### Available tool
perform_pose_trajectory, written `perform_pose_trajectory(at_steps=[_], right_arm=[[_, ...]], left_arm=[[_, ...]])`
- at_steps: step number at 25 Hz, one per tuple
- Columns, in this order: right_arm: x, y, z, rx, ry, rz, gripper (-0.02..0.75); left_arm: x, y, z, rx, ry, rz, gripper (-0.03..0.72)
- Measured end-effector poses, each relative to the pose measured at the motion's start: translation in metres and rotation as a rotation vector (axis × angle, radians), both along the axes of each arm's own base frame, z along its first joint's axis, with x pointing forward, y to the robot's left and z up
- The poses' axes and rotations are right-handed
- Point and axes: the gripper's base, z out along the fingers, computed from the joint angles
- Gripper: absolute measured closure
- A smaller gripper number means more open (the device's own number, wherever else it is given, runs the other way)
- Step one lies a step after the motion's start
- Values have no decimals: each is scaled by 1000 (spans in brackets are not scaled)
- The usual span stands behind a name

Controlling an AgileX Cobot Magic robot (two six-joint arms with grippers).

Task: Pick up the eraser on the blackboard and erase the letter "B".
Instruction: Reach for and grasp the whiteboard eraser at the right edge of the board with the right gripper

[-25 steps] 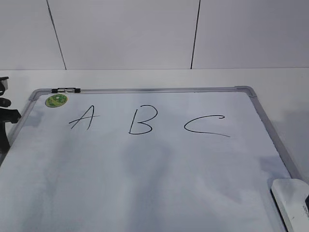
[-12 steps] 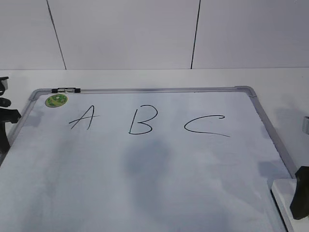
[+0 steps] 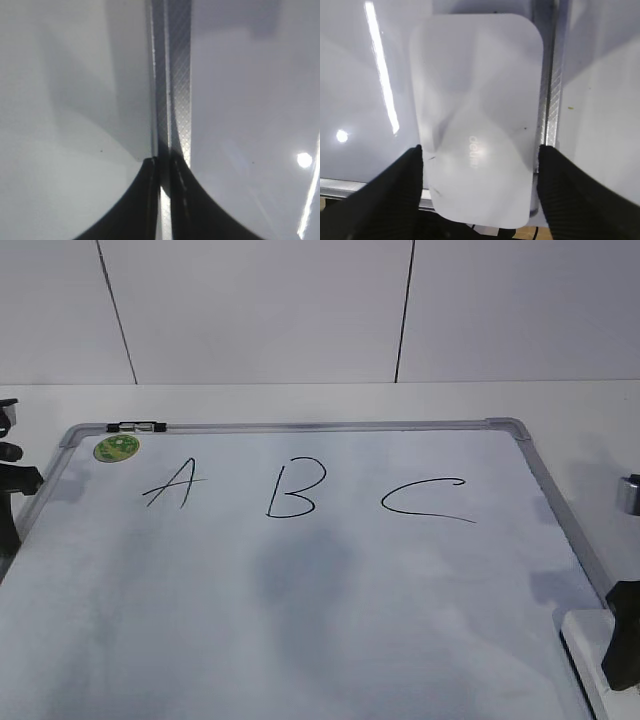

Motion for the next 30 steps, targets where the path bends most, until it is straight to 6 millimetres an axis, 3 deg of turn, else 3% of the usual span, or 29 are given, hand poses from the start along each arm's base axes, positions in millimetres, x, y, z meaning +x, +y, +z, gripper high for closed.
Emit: perform_pose_trajectory(at_steps=[4,11,27,30], right_arm=[[-2,2,2,-81,-10,25,215],[-4,28,7,-166,-85,9,215],[-4,26,7,-195,-84,-36,214],[-4,25,7,-196,-83,-36,157]], left_arm=[[0,0,0,1,0,-1,671],[0,0,0,1,0,-1,671],[0,0,0,1,0,-1,671],[0,0,0,1,0,-1,671]])
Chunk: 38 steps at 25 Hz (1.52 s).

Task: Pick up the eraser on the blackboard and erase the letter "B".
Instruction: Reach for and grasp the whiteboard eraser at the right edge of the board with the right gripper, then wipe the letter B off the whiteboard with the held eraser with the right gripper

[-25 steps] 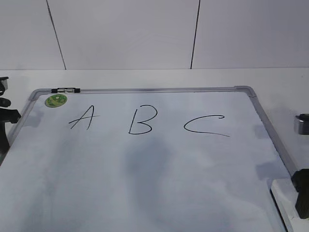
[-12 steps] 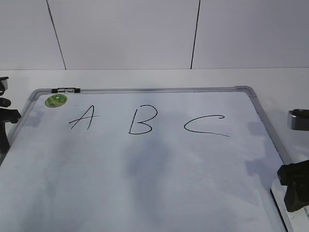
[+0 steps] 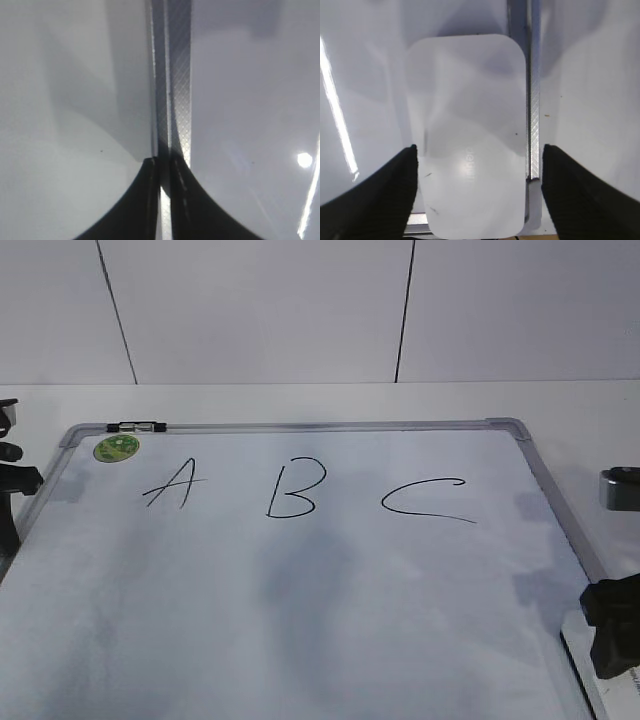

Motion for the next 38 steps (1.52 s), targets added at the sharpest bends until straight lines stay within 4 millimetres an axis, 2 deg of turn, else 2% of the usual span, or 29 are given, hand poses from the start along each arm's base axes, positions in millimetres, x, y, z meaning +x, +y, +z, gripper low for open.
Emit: perform_pose_trajectory(at_steps=[3,9,16,38], right_arm=[[0,0,-1,-1,2,0,106],[4,1,-11,-10,51,2,99],[8,7,-12,38,54,52,110],[9,5,-12,22,47,136,160]], left_arm=[[0,0,0,0,0,0,671],[0,0,0,0,-1,0,671],[0,0,0,0,-1,0,671],[0,0,0,0,0,0,671]])
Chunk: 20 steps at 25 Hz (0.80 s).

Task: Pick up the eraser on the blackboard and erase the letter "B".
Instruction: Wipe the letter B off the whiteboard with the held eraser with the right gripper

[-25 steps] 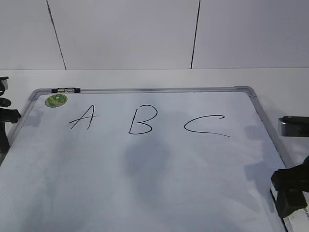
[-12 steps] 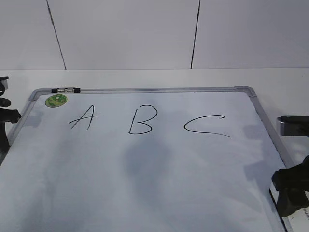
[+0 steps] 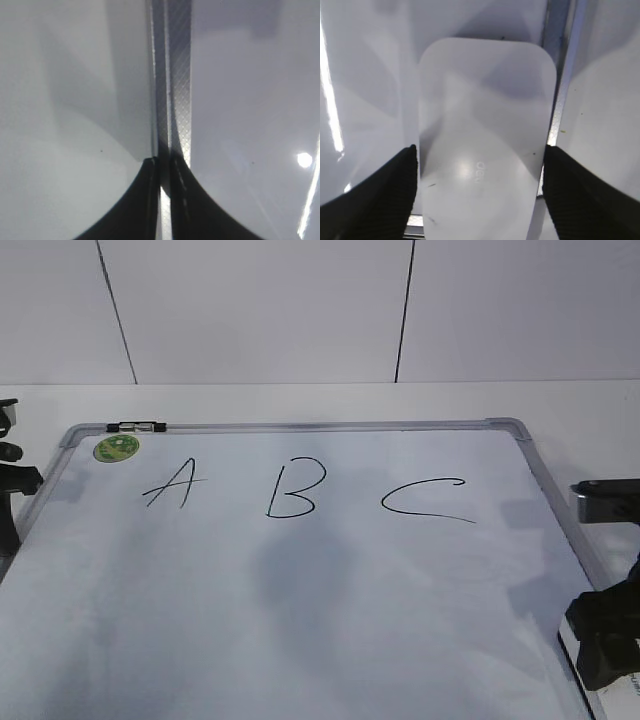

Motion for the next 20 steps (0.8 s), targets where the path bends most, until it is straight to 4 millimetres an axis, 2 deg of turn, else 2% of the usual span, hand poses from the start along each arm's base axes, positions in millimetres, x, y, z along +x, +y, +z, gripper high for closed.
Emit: perform_pose_trajectory(at_steps=[6,20], right_arm=[[0,1,0,16,3,-21,91],[2,2,-7,7,48,-73,87]], left_arm=[[0,0,0,0,0,0,671],[0,0,0,0,0,0,671]])
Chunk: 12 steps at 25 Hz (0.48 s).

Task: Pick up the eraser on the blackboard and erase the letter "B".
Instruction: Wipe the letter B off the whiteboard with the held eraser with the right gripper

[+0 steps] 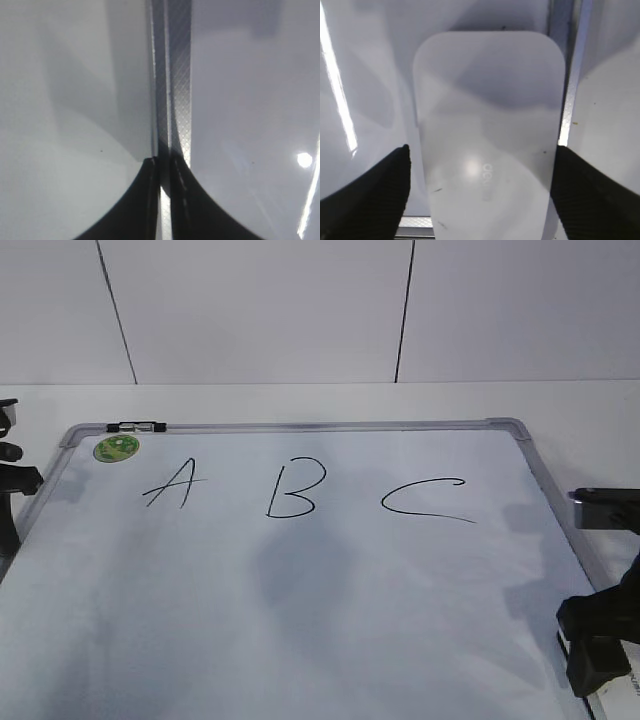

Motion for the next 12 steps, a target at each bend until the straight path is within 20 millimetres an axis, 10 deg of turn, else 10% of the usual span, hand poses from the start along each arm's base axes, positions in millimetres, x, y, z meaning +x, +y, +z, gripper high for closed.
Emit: perform_pose_trajectory(at_steps=[12], right_arm=[[2,0,-9,-11,33,-4,130]], left_arm=[[0,0,0,0,0,0,671]])
